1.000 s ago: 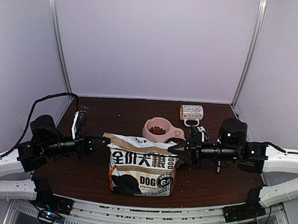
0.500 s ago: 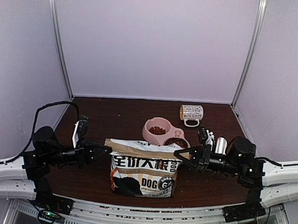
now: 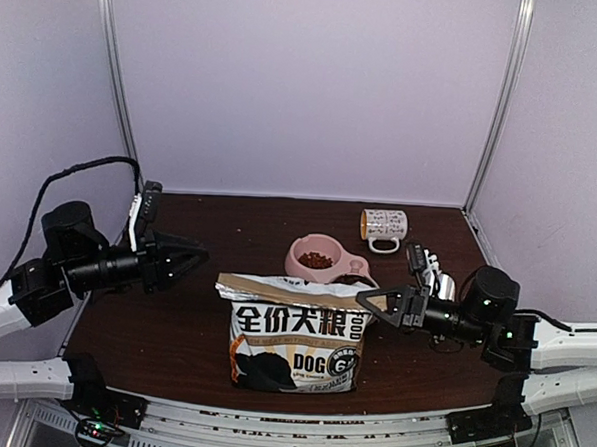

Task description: Serve the pet food

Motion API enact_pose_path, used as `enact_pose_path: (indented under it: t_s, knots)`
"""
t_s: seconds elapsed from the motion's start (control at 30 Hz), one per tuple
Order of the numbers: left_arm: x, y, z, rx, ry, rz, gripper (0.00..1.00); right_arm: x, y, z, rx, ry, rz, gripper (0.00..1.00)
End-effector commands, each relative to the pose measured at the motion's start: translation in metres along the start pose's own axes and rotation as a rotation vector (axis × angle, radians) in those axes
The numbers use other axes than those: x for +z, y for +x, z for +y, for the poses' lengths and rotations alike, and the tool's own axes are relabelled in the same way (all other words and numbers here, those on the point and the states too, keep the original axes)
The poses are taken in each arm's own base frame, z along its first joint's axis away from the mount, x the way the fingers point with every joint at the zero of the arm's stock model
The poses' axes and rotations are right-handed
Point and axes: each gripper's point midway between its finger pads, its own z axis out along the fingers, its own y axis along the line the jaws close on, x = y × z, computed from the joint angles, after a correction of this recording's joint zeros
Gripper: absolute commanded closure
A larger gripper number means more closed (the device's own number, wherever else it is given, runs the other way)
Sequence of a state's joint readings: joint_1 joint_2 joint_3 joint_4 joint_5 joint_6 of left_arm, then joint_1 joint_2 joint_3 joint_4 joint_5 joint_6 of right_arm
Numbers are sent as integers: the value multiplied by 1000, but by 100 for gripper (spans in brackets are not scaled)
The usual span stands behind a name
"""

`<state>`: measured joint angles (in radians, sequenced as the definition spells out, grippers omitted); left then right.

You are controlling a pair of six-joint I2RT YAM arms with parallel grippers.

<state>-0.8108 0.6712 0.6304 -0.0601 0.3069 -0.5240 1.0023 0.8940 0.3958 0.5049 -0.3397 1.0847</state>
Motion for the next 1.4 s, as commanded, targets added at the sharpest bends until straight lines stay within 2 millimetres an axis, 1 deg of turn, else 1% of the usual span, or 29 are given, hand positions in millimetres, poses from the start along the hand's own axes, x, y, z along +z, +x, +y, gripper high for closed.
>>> enact_pose_path:
  t_s: [0.0,0.07,0.1,0.13,0.17,0.2,0.3,0.43,0.47,0.5,0.6,0.63,0.73,0.77,0.8,0.93,0.97,1.03,1.1,1.13,1.23,1.33,1.37]
  knots:
    - [-13,-1,18,92,-146,81,45,-5,-26,43,-99,-118,-80,100]
    - [-10,-2,13,109,-123,92,28,-4,-25,43,-104,-123,-70,100]
    - [-7,-2,8,115,-90,104,21,-4,-24,43,-105,-123,-64,100]
    - [0,1,5,117,-60,134,18,-3,-23,44,-106,-127,-62,100]
    - [3,0,-1,118,-26,146,16,-3,-23,44,-106,-128,-60,100]
    - [11,4,-3,118,-1,177,14,-4,-23,44,-108,-131,-60,100]
    - [22,7,-7,129,46,205,10,-5,-22,44,-110,-134,-62,100]
    - [30,12,-10,144,88,236,10,-7,-22,44,-110,-135,-66,100]
    - [33,15,-10,145,97,245,12,-6,-22,43,-110,-133,-65,100]
    - [34,16,-10,145,106,250,17,-6,-22,44,-112,-134,-65,100]
    - [38,22,-13,147,146,266,41,-5,-22,45,-113,-137,-65,100]
    - [39,23,-16,147,169,270,48,-5,-23,45,-112,-137,-65,100]
    - [40,25,-19,151,197,274,61,-5,-23,43,-109,-132,-67,100]
    - [40,26,-19,151,203,275,63,-5,-23,43,-109,-131,-67,100]
    - [40,27,-20,151,208,276,63,-5,-23,42,-107,-128,-69,100]
    - [40,35,-20,149,227,297,61,-5,-25,41,-105,-124,-79,100]
    - [41,38,-20,147,231,307,64,-5,-25,41,-105,-124,-82,100]
    - [42,43,-20,144,241,324,78,-5,-27,42,-101,-125,-94,100]
    - [42,46,-19,145,244,335,97,-9,-33,44,-96,-133,-131,100]
    - [41,46,-19,147,239,331,100,-12,-35,43,-95,-134,-152,100]
    - [35,40,-10,167,167,282,100,-22,-42,41,-101,-125,-207,100]
    - [27,28,3,176,72,171,100,-30,-45,36,-95,-120,-252,100]
    - [23,24,5,170,53,128,100,-32,-45,31,-88,-113,-263,100]
